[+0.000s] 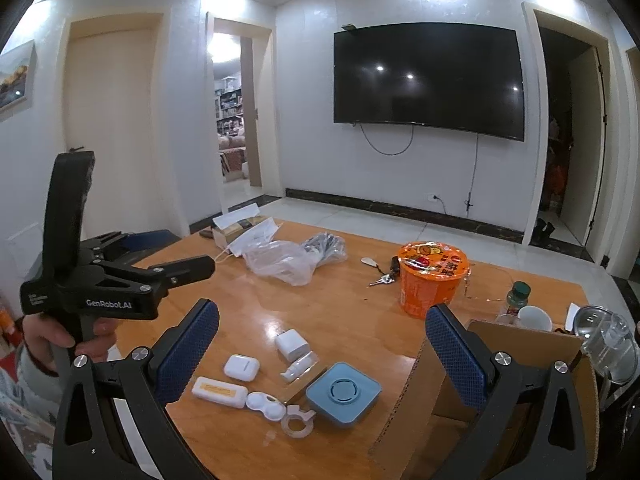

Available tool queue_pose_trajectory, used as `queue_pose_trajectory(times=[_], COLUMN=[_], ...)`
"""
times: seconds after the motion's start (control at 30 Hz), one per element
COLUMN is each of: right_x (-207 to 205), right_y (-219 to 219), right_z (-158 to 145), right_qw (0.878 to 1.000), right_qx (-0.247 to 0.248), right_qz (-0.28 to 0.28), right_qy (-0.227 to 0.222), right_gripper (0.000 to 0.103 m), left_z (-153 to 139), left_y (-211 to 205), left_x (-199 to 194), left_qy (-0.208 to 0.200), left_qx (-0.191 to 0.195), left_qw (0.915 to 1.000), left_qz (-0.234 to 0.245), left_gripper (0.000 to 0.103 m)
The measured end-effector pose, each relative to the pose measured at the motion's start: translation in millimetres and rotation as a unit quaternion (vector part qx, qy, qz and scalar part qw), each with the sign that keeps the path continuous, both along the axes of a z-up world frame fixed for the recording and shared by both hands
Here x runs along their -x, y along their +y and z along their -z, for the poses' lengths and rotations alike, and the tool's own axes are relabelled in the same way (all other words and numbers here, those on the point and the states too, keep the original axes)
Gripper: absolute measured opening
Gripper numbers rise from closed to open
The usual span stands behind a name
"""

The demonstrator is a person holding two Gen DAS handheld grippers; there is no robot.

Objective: Organize rigid objects

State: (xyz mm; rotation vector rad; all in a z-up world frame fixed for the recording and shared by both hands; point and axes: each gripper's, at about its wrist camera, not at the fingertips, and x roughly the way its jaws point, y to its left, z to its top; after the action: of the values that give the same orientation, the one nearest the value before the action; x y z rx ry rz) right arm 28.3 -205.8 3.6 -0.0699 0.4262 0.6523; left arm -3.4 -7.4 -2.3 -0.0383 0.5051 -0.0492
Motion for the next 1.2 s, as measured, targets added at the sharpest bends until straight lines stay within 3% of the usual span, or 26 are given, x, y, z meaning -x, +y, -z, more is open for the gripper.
queue_pose_trajectory(times=[0.83, 1.2], right_x=[-4.5, -1.2], right_y=[-4.9, -15.6], right_z=[-3.0, -6.6], right_qw=[1.000, 1.000], right_qx=[0.012, -0.008], right_qz=[0.020, 0.018], right_qy=[-0.002, -0.001], right_gripper=[0.103, 0.103], left_z=[2.0, 3.4], left_y=[-10.3, -12.7], left_x=[-4.9, -6.3], left_qy=[0.007, 0.008], left_qx=[0.003, 0.002], left_qw=[1.0000, 0.9999], left_qz=[0.006, 0.006], left_gripper=[0.102, 0.102])
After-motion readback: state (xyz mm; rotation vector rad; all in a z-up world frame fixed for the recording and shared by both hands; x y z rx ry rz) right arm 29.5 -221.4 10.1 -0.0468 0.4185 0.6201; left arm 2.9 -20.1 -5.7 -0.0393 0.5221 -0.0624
